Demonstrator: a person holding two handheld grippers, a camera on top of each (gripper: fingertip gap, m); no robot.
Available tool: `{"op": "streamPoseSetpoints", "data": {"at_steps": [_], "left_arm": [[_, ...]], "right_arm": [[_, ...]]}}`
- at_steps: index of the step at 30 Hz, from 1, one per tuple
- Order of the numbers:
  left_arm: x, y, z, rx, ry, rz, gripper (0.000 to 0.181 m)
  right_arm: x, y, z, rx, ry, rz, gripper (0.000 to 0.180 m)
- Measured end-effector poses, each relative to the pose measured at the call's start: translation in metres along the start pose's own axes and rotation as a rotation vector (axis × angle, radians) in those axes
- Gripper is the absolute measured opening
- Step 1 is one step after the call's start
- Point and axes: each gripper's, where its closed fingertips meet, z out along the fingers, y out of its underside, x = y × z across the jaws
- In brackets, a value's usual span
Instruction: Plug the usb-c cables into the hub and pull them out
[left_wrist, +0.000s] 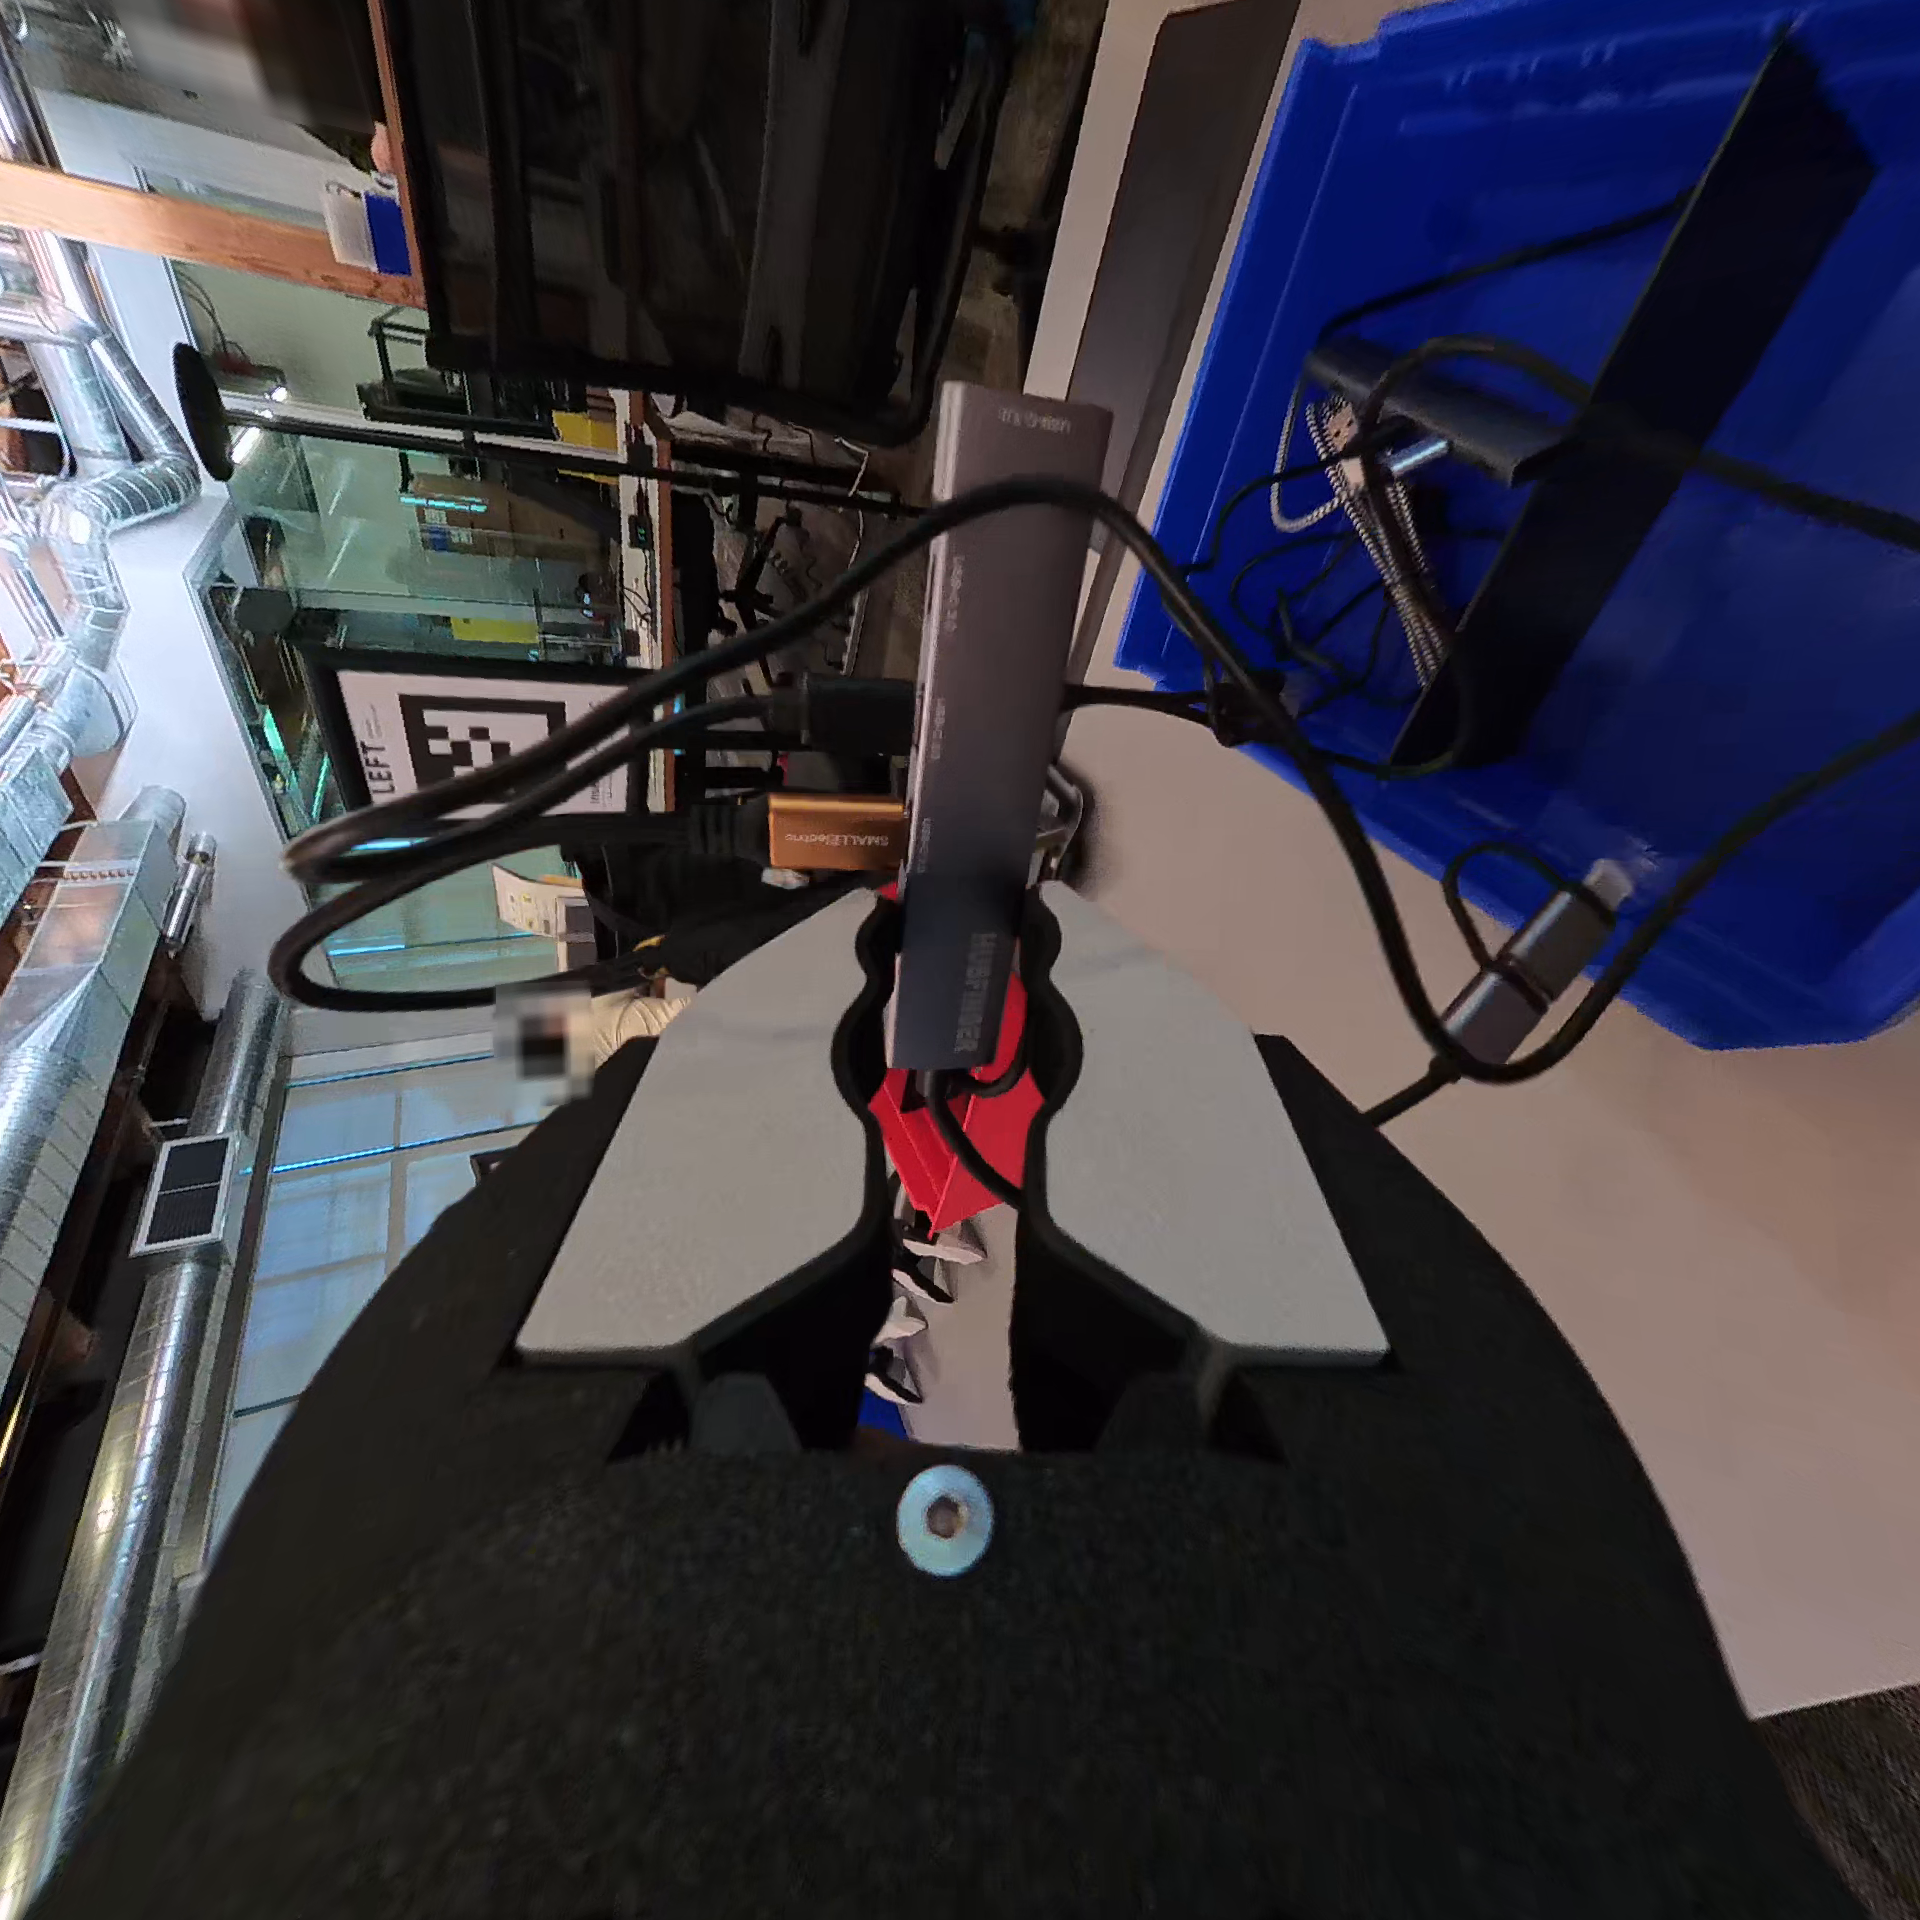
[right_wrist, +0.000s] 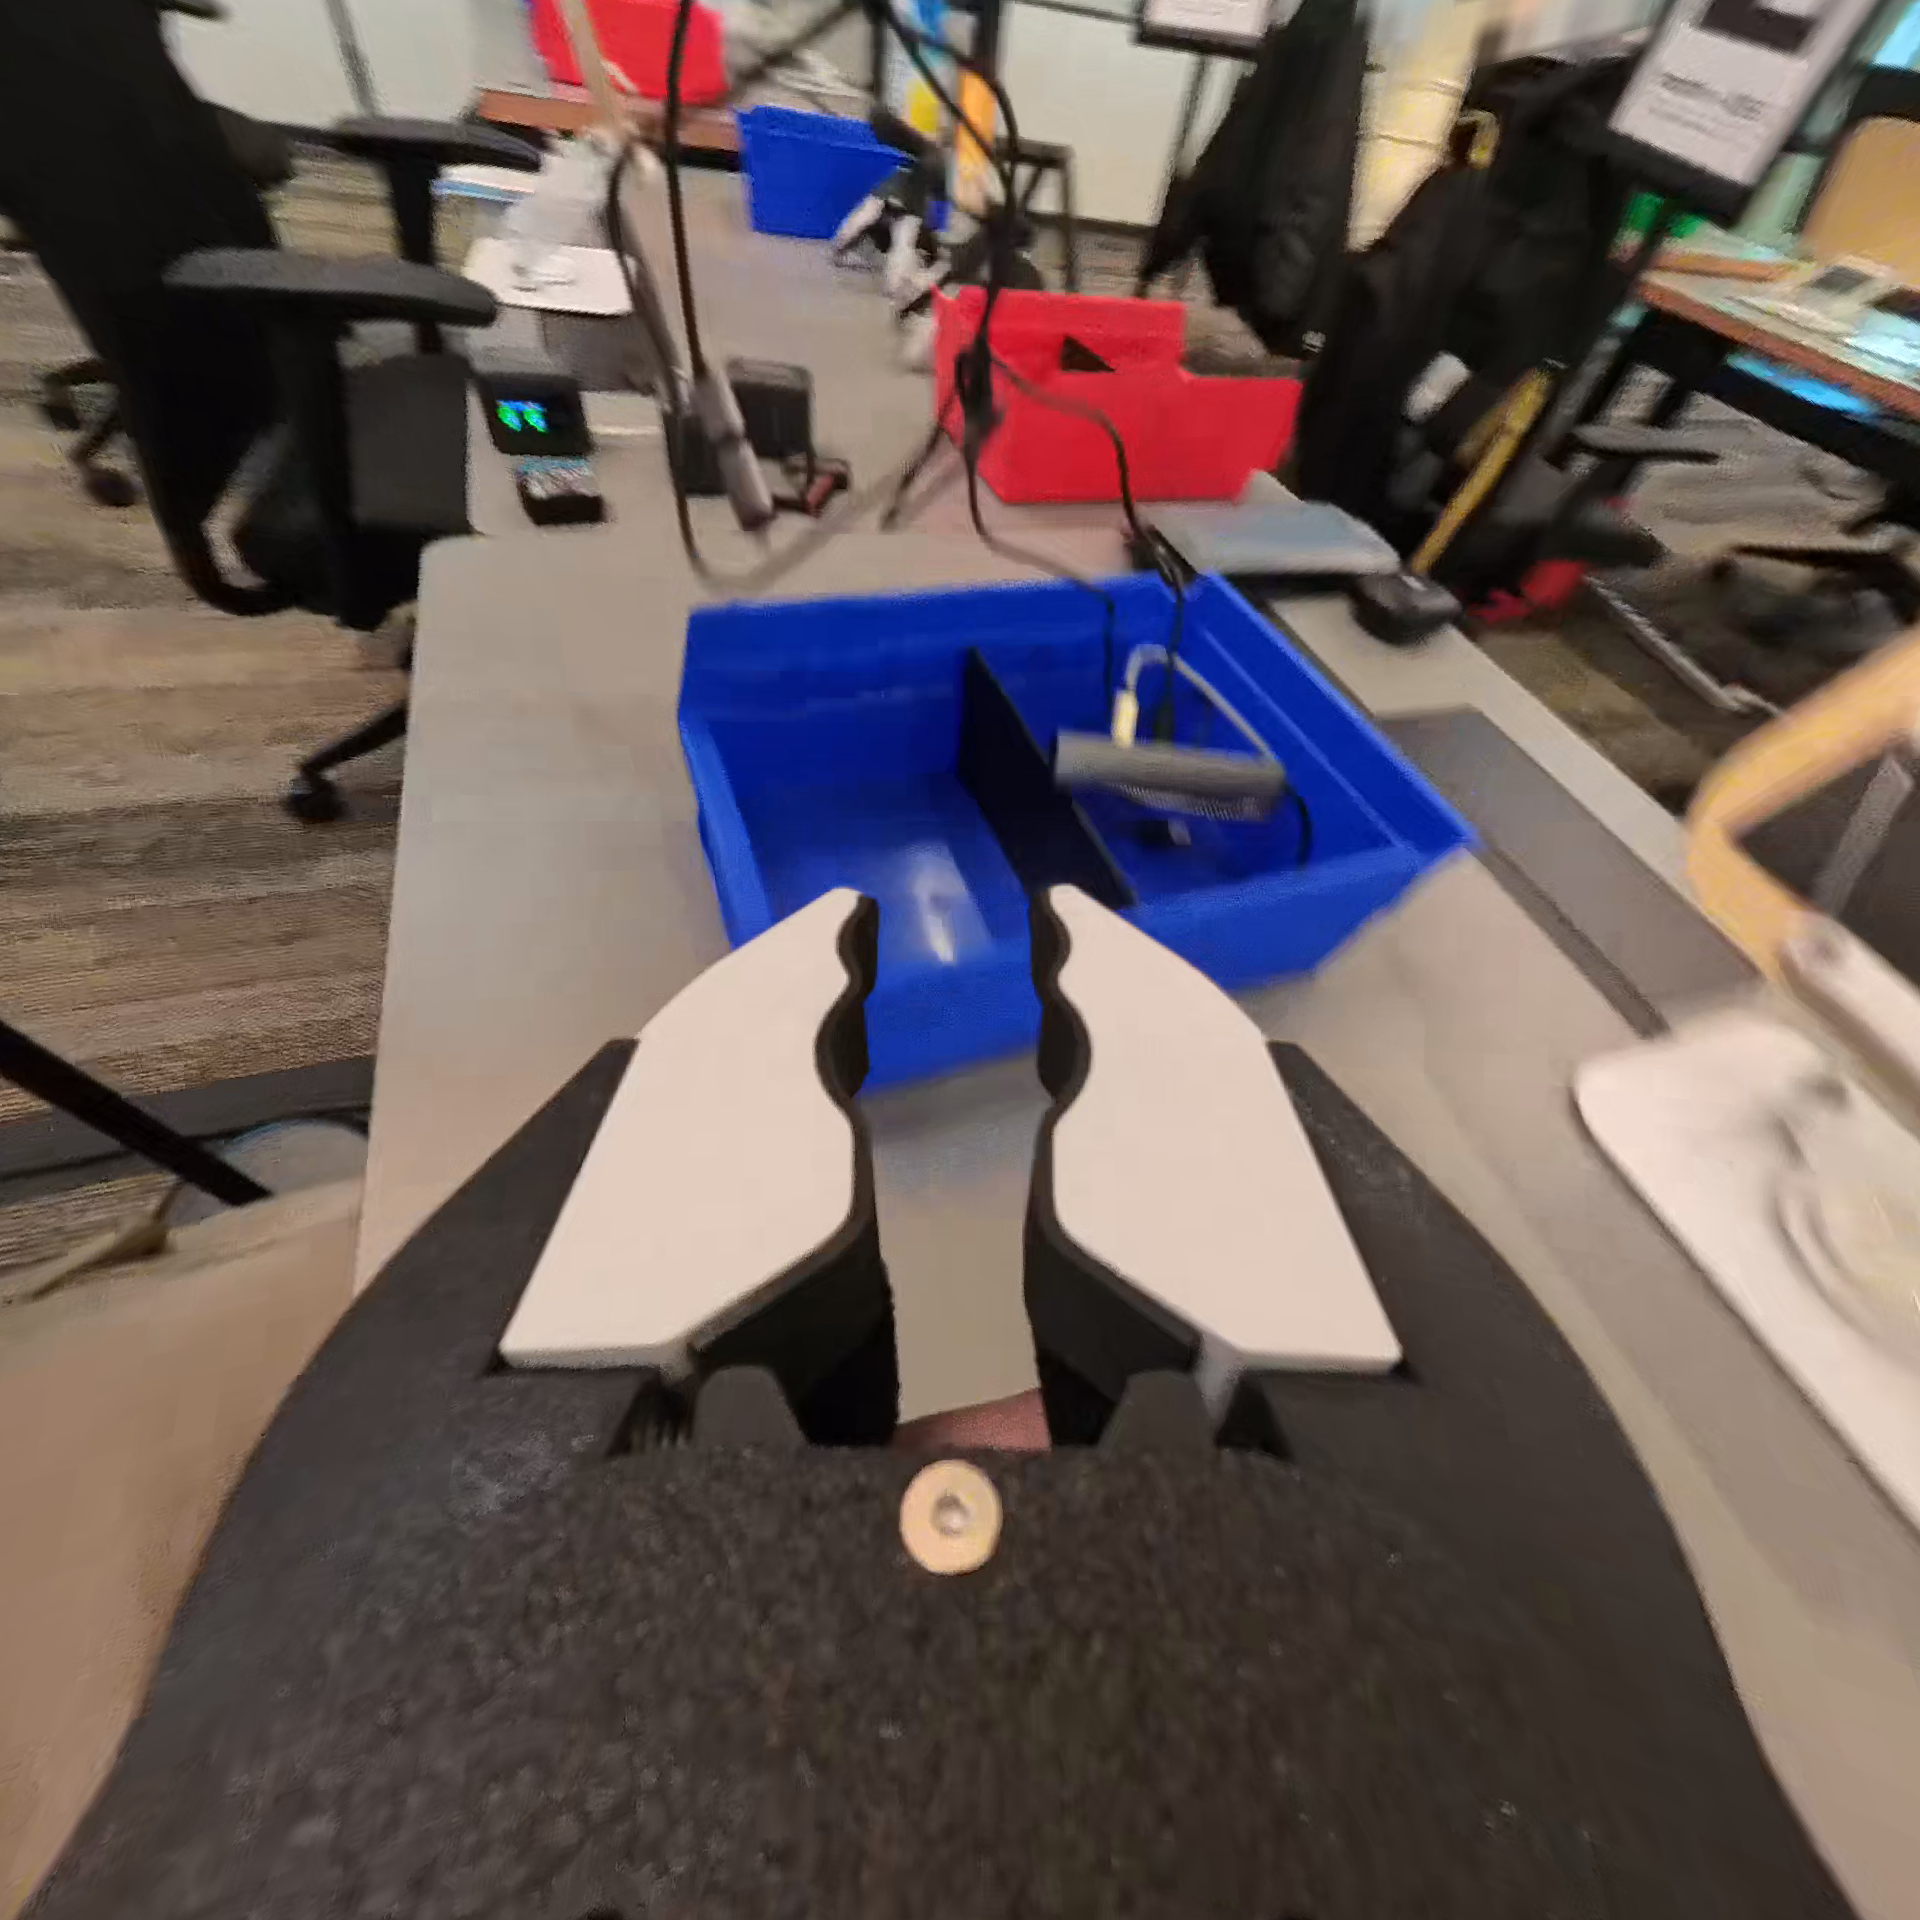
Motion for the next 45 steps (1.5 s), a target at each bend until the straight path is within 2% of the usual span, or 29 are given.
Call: {"op": "streamPoseSetpoints", "data": {"at_steps": [4, 8, 11, 13, 16, 18, 21, 25, 27, 31, 34, 36, 40, 45], "left_arm": [[0.005, -0.009, -0.001, 0.015, 0.006, 0.010, 0.022], [0.007, -0.010, 0.003, 0.031, 0.018, -0.009, 0.022], [0.008, -0.005, 0.009, 0.041, 0.026, -0.028, 0.022], [0.010, -0.003, 0.013, 0.055, 0.043, -0.048, 0.022], [0.012, 0.005, 0.021, 0.054, 0.045, -0.070, 0.022], [0.010, 0.014, 0.027, 0.041, 0.034, -0.093, 0.022], [0.007, 0.037, 0.037, -0.019, 0.000, -0.110, 0.022], [0.014, 0.052, 0.038, -0.012, 0.023, -0.163, 0.022], [0.020, 0.054, 0.034, -0.011, 0.030, -0.179, 0.022], [0.036, 0.057, 0.020, 0.014, 0.063, -0.238, 0.022], [0.023, 0.058, -0.006, 0.088, 0.018, -0.360, 0.022], [0.005, 0.053, -0.031, 0.140, -0.068, -0.391, 0.022], [-0.030, 0.036, -0.078, 0.096, -0.336, -0.220, 0.022], [-0.062, -0.030, -0.138, 0.232, -0.515, -0.128, 0.022]], "right_arm": [[0.032, -0.059, 0.096, 0.014, -0.127, -0.032, 0.028], [0.048, -0.073, 0.171, -0.034, -0.235, -0.093, 0.030], [0.035, -0.062, 0.200, -0.077, -0.373, -0.162, 0.030], [0.028, -0.066, 0.213, -0.029, -0.384, -0.220, 0.030], [0.025, -0.060, 0.229, -0.045, -0.327, -0.342, 0.011], [0.013, -0.057, 0.226, -0.033, -0.362, -0.388, 0.000], [-0.007, -0.055, 0.206, -0.025, -0.455, -0.410, 0.000], [0.008, -0.043, 0.194, -0.079, -0.363, -0.506, 0.000], [0.018, -0.029, 0.194, -0.166, -0.335, -0.495, 0.000], [0.037, -0.006, 0.195, -0.306, -0.262, -0.374, 0.022], [0.042, 0.000, 0.184, -0.325, -0.215, -0.290, 0.033], [0.031, -0.006, 0.168, -0.269, -0.230, -0.232, 0.037], [-0.012, -0.036, 0.114, -0.098, -0.370, -0.080, 0.039], [-0.038, -0.072, 0.028, 0.075, -0.436, 0.030, 0.038]]}}
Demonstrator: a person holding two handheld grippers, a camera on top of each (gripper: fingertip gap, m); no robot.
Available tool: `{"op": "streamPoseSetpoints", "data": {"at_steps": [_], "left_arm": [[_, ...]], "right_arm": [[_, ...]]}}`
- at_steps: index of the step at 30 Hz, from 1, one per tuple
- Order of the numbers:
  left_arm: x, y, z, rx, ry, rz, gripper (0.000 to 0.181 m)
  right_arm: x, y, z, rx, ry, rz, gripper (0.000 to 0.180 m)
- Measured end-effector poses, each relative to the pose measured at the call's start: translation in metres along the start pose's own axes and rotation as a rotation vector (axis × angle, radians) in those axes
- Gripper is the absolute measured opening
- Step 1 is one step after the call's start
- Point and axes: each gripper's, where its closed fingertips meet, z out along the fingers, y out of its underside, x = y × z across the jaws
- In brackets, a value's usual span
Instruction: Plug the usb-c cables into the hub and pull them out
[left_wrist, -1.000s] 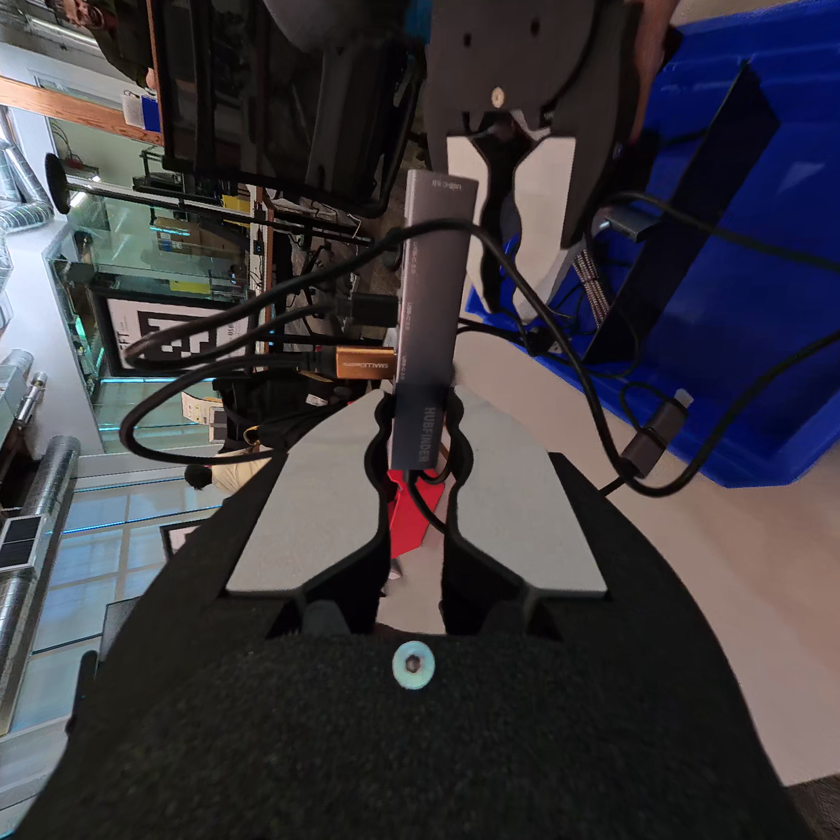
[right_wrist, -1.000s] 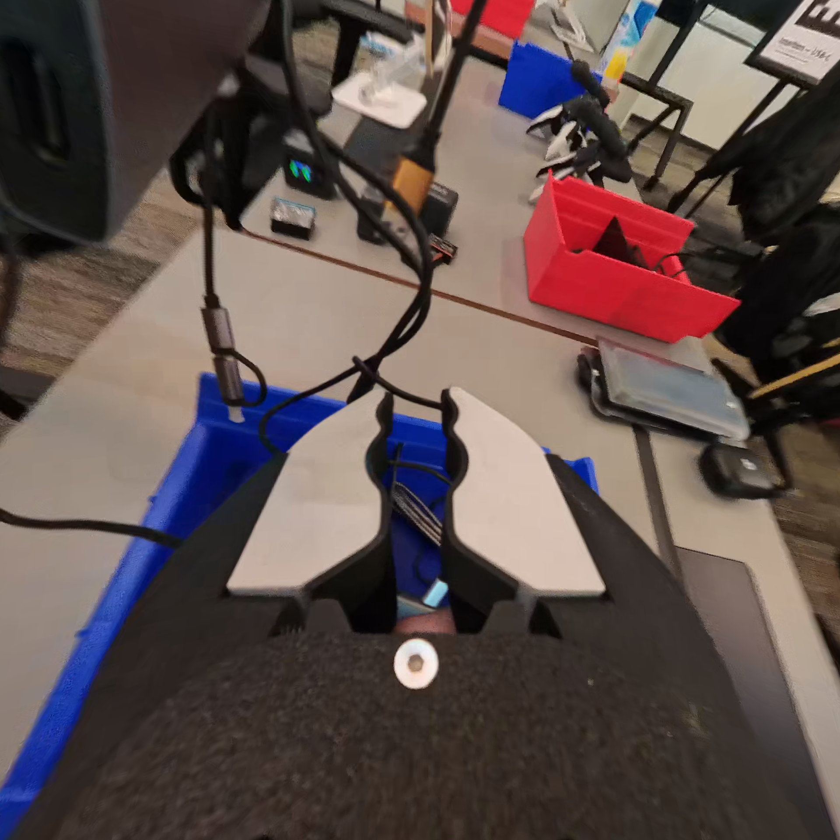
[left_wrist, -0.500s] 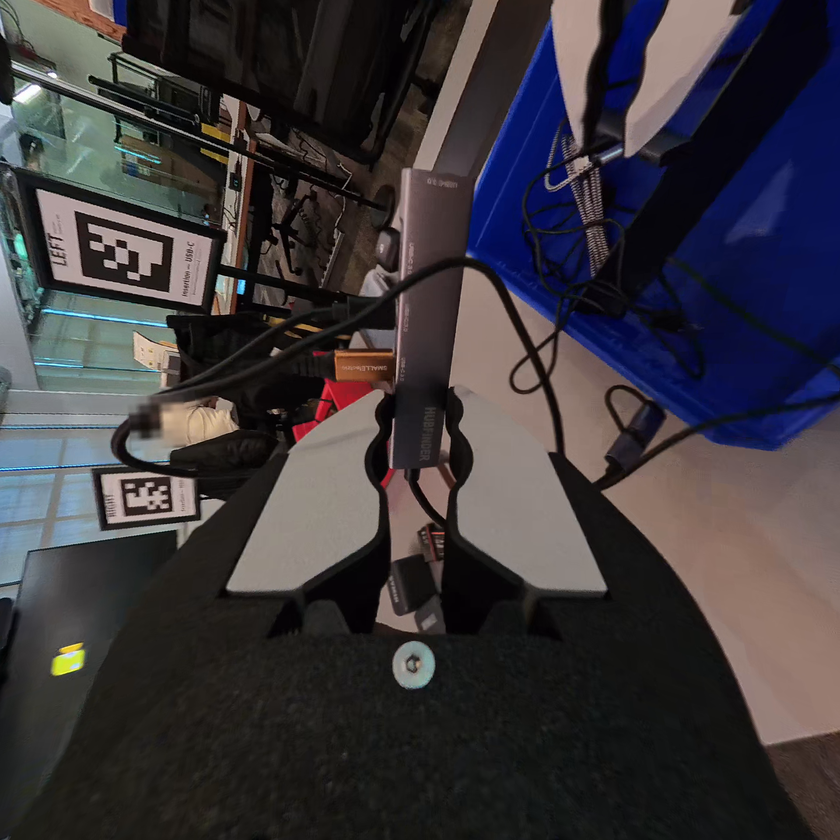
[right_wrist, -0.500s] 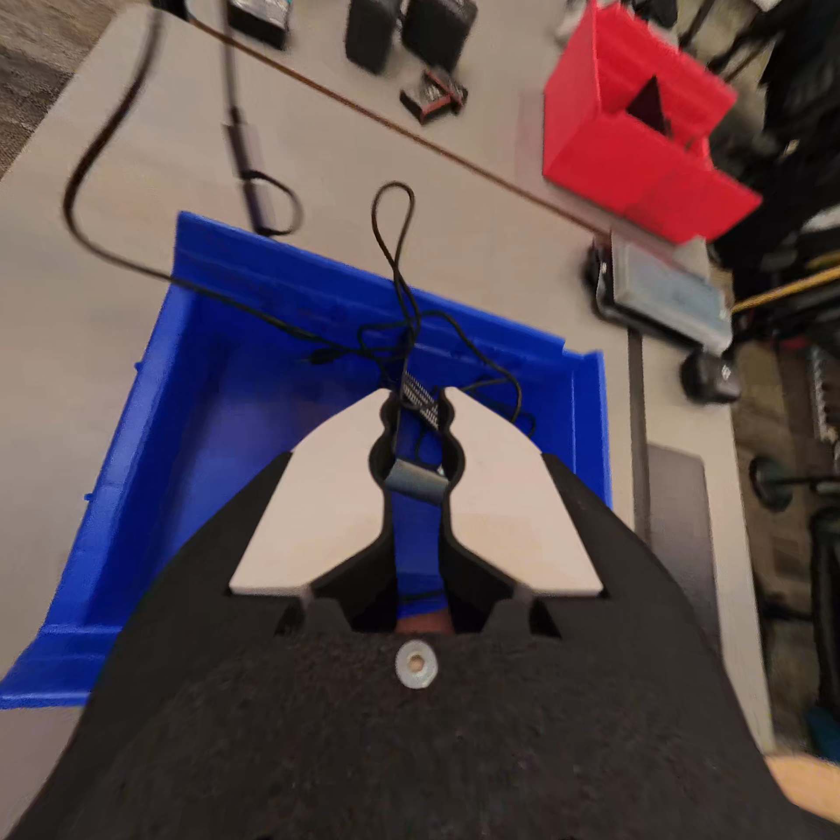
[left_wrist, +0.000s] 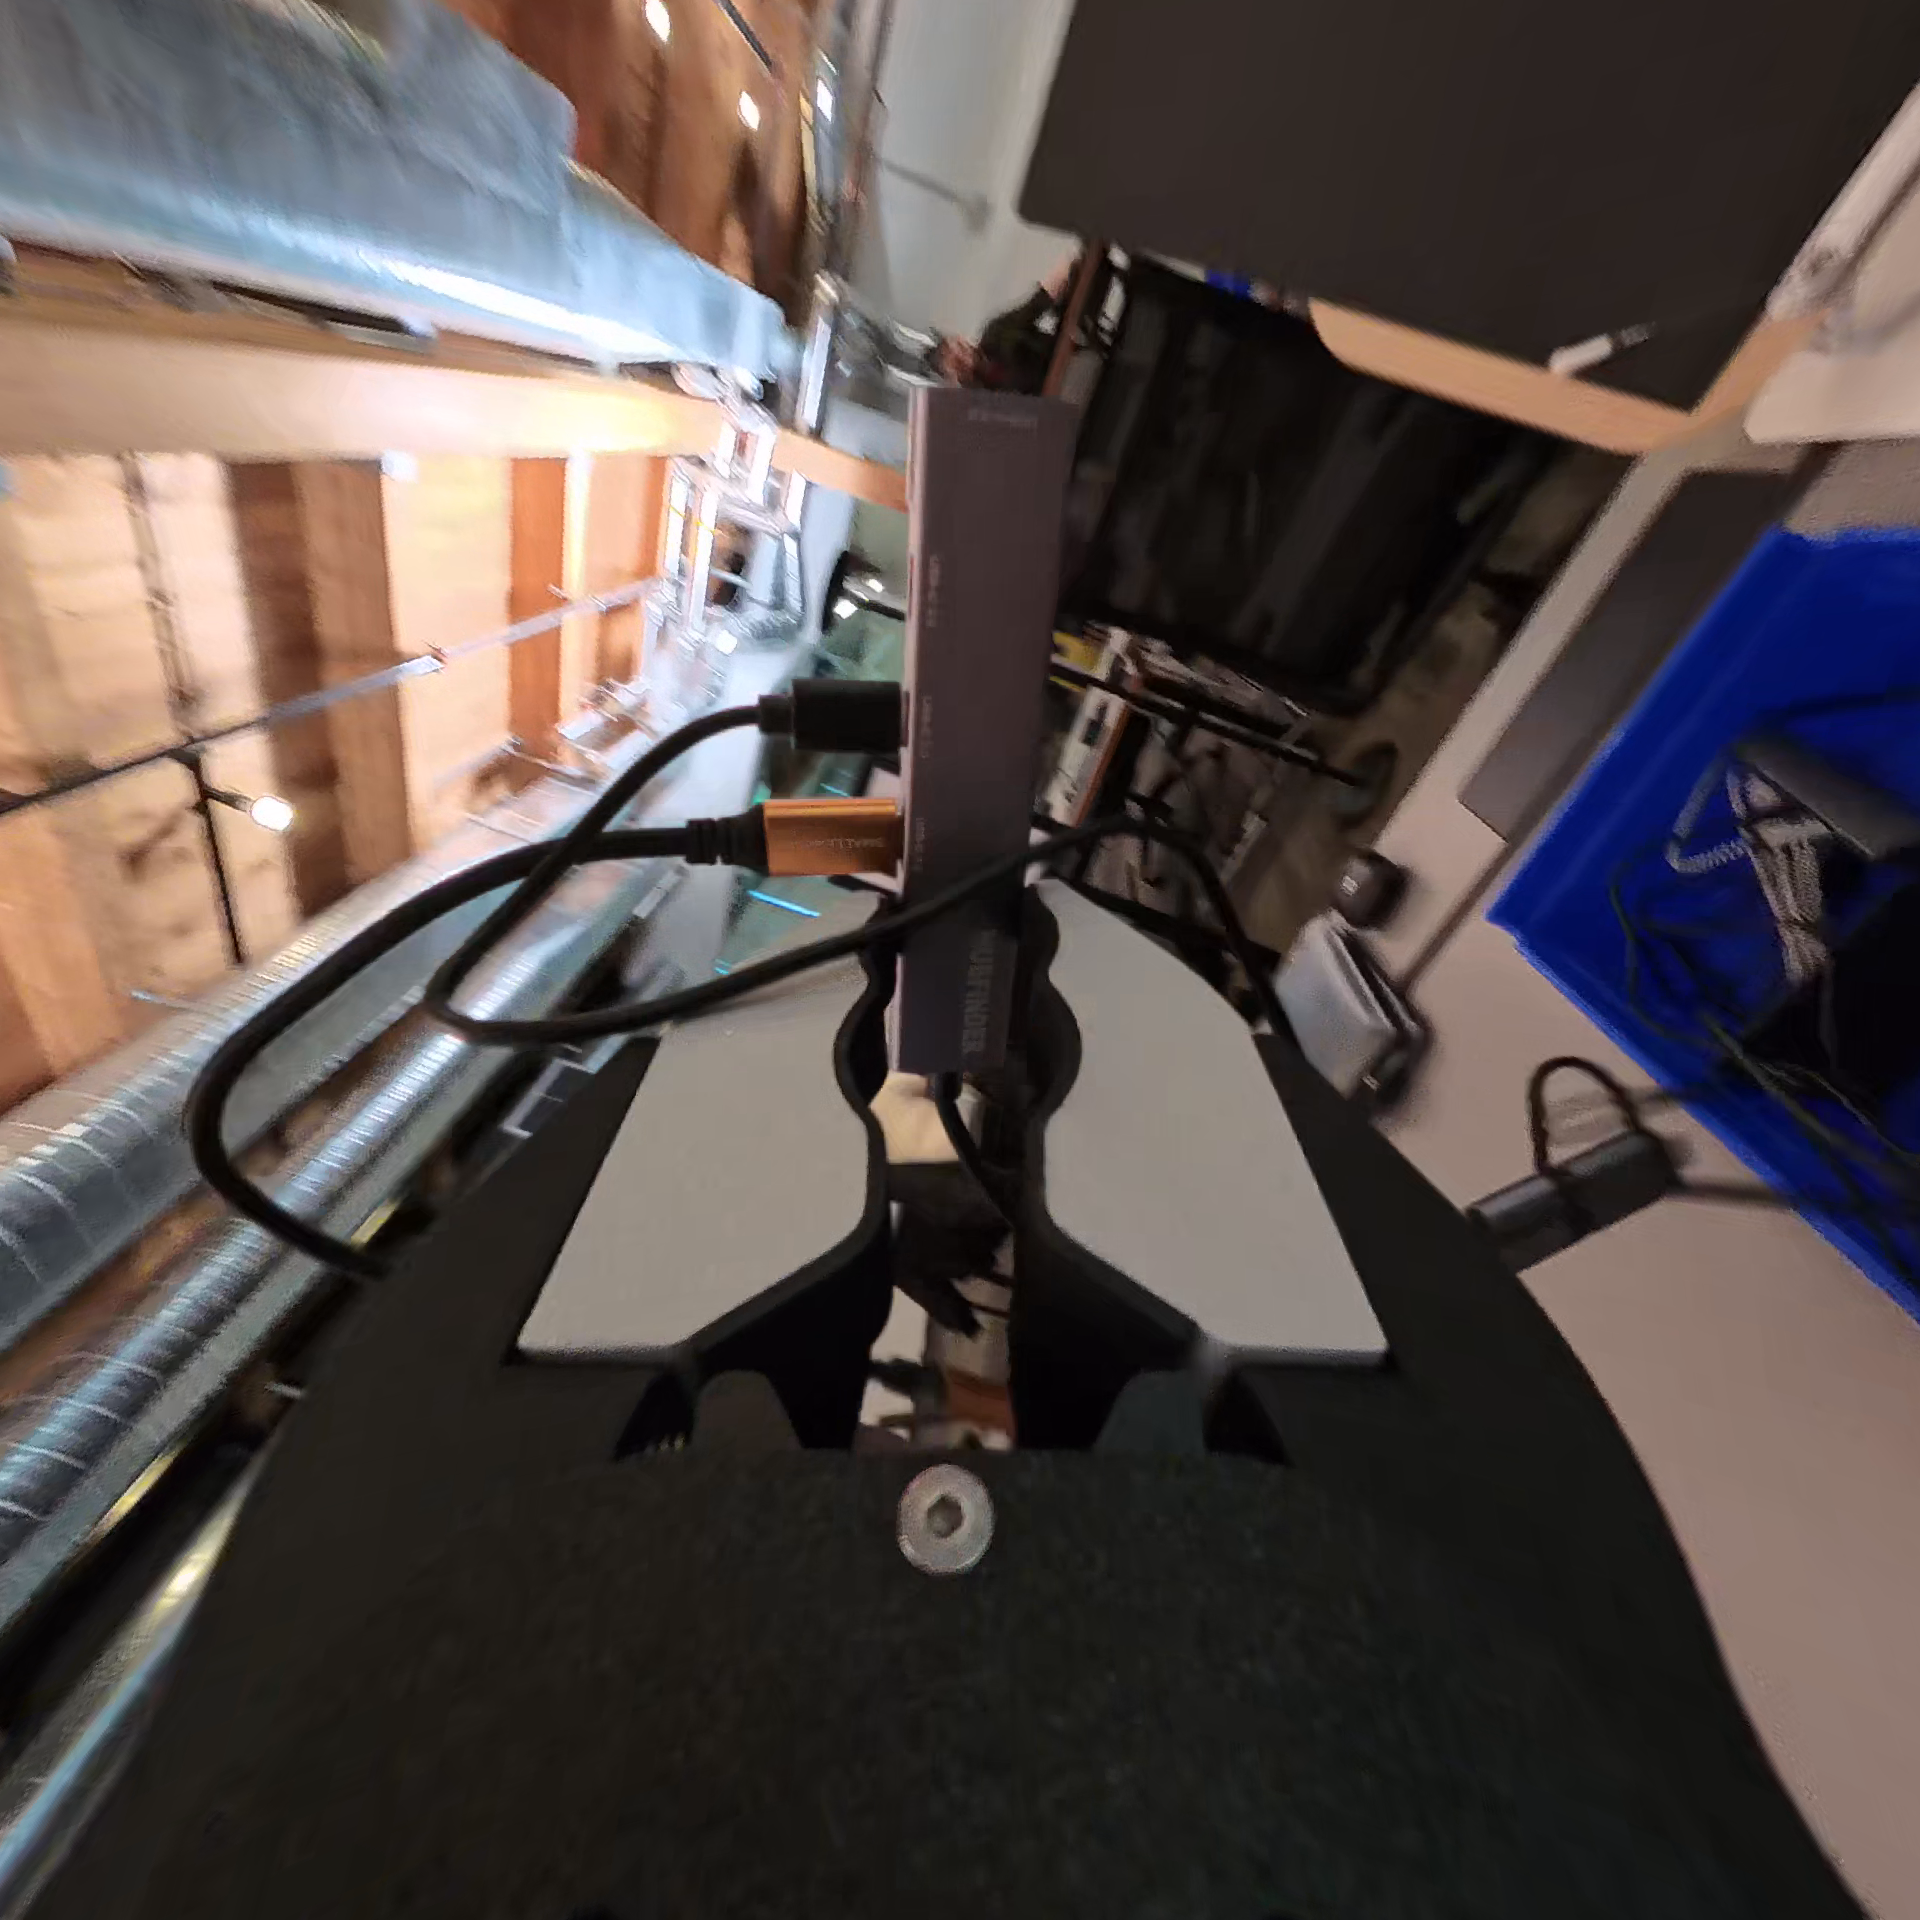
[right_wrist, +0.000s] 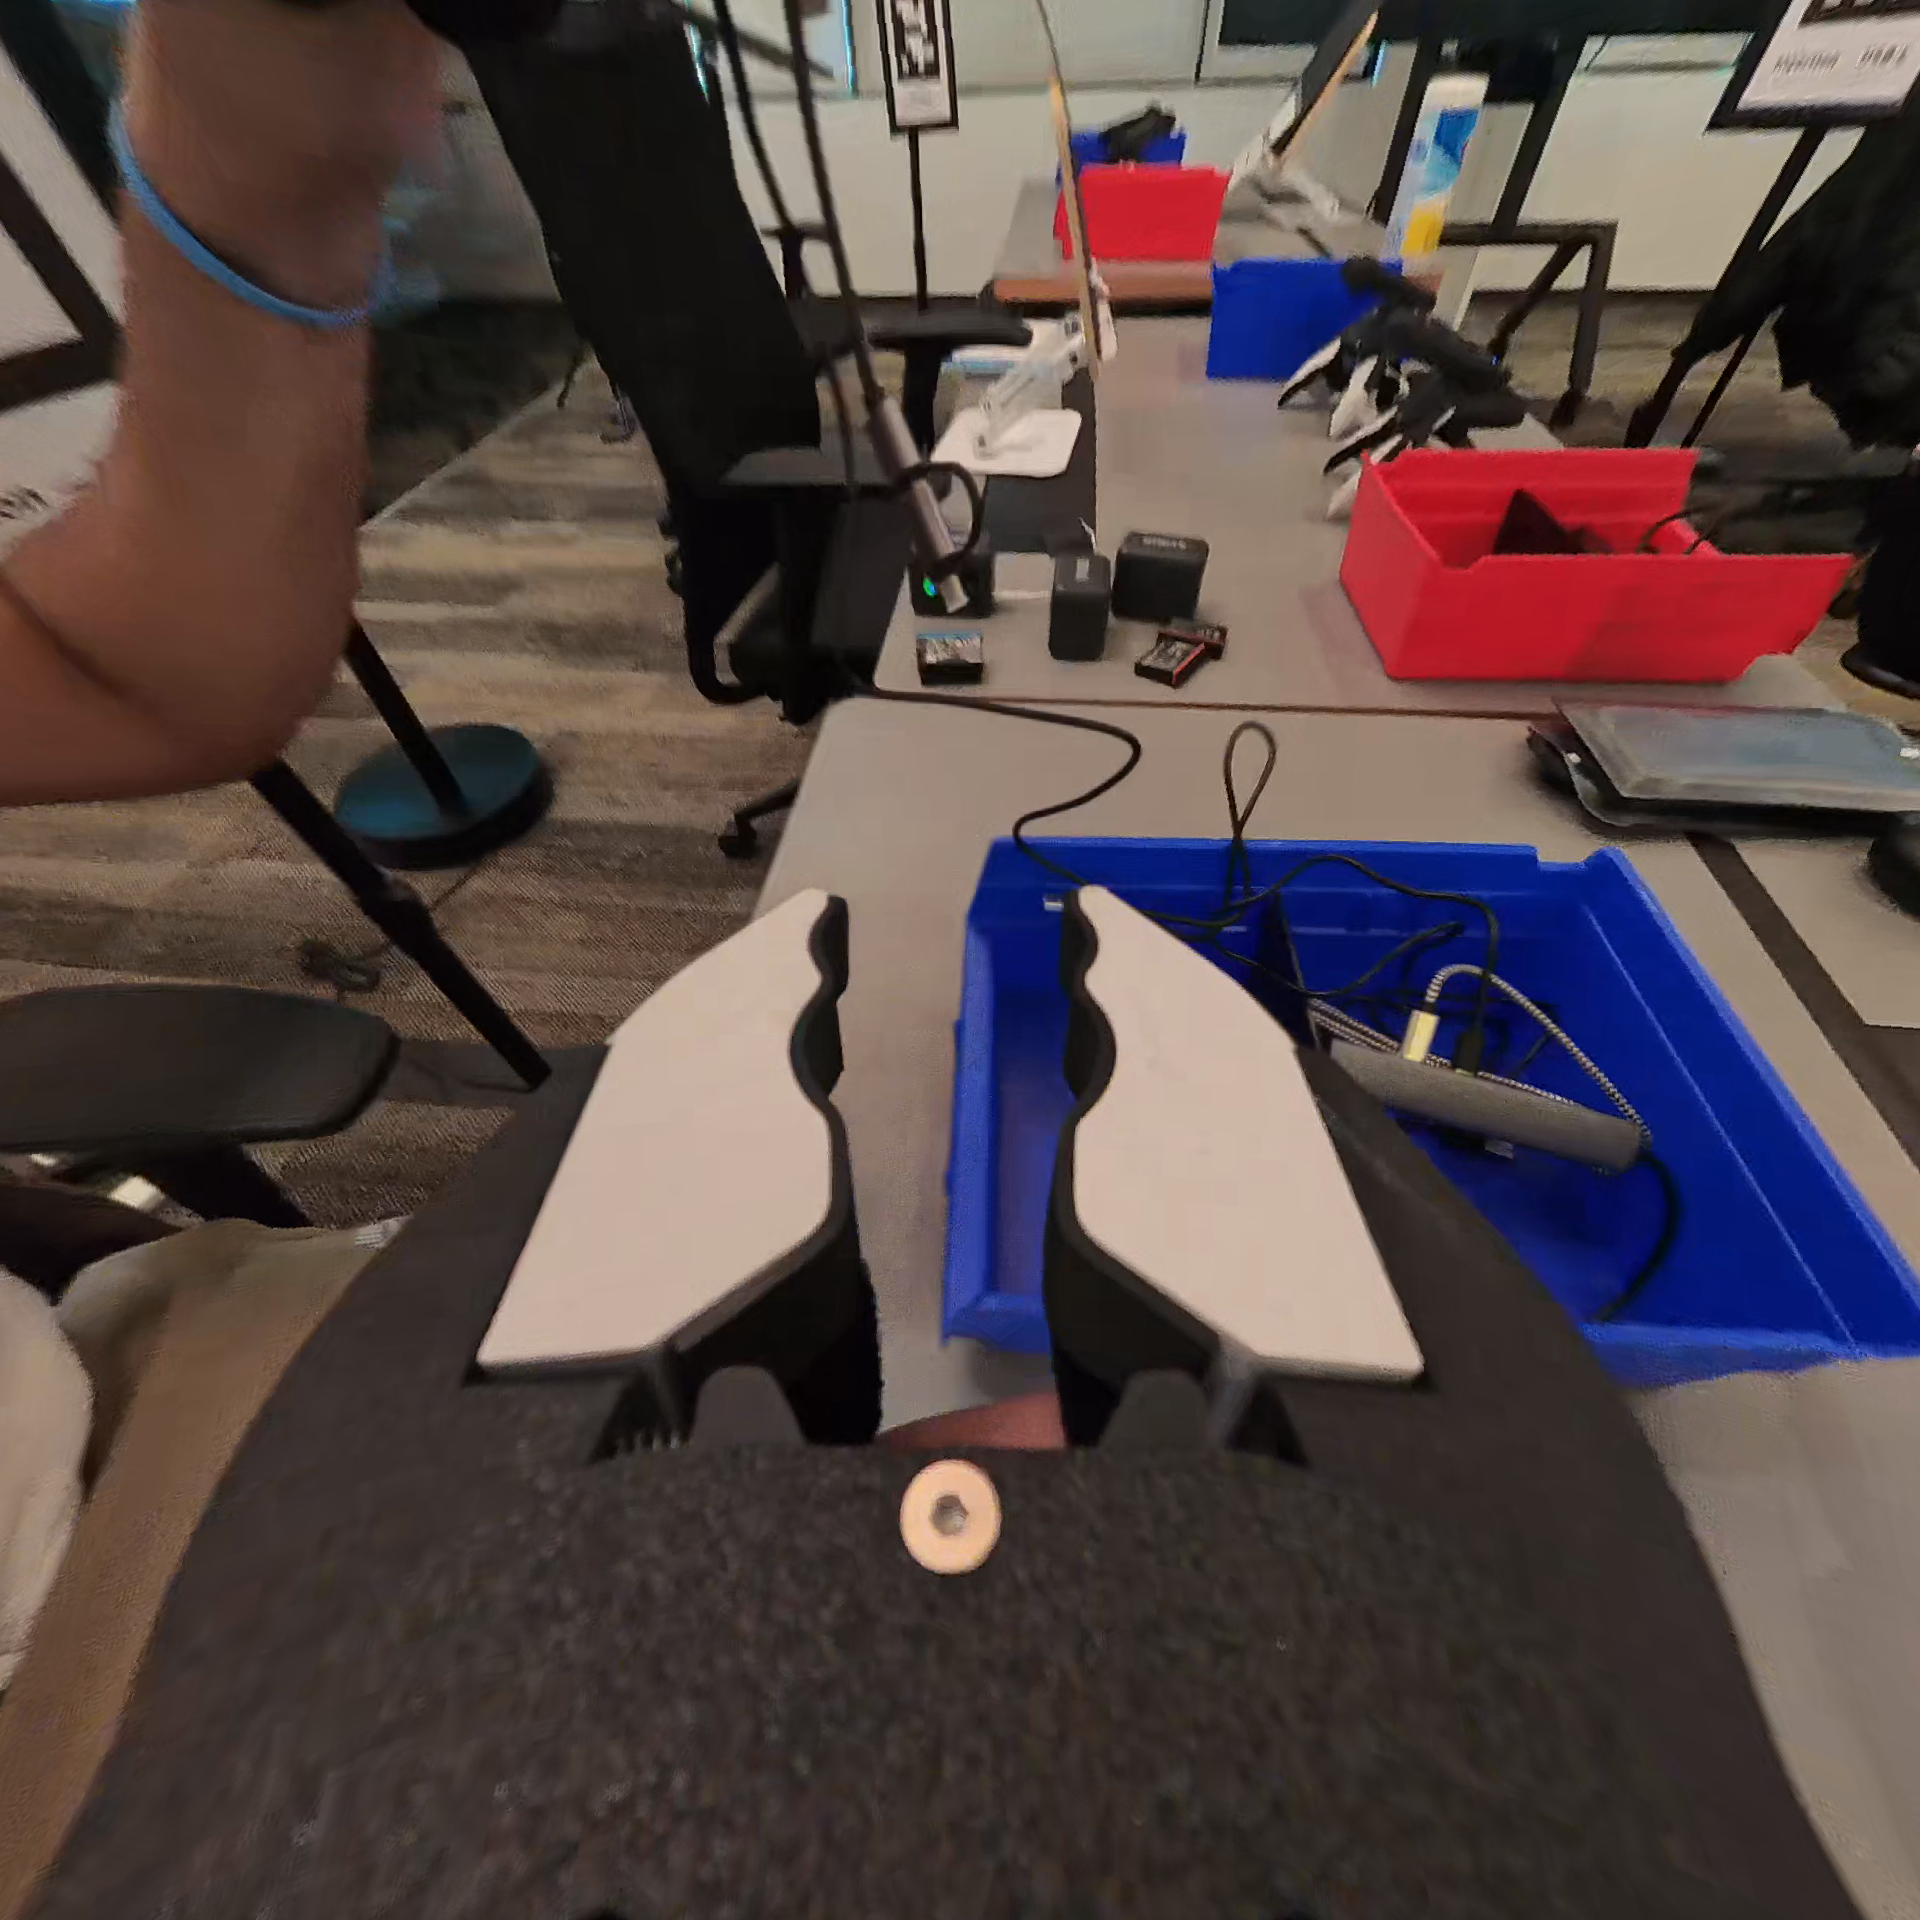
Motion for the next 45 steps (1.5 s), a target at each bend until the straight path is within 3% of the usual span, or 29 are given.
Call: {"op": "streamPoseSetpoints", "data": {"at_steps": [5, 14, 19, 22, 28, 32, 36, 45], "left_arm": [[-0.060, -0.075, 0.004, 0.080, -0.119, 0.064, 0.022], [-0.183, -0.175, 0.051, 0.139, -0.261, 0.066, 0.022], [-0.224, -0.222, 0.085, 0.138, -0.265, 0.070, 0.022], [-0.273, -0.256, 0.084, 0.179, -0.281, 0.013, 0.021], [-0.338, -0.290, 0.086, 0.183, -0.240, 0.000, 0.022], [-0.337, -0.302, 0.084, 0.182, -0.199, 0.017, 0.022], [-0.279, -0.314, 0.099, 0.197, -0.111, 0.070, 0.021], [-0.206, -0.345, 0.166, 0.175, -0.017, 0.124, 0.022]], "right_arm": [[-0.033, 0.009, -0.070, 0.041, 0.069, 0.031, 0.037], [-0.074, 0.104, -0.179, 0.093, 0.244, 0.229, 0.035], [-0.101, 0.172, -0.203, 0.162, 0.303, 0.408, 0.035], [-0.109, 0.209, -0.206, 0.143, 0.340, 0.481, 0.034], [-0.107, 0.221, -0.213, 0.085, 0.431, 0.431, 0.035], [-0.103, 0.220, -0.213, 0.070, 0.448, 0.412, 0.035], [-0.099, 0.220, -0.217, 0.075, 0.461, 0.421, 0.035], [-0.089, 0.197, -0.238, 0.161, 0.519, 0.422, 0.034]]}}
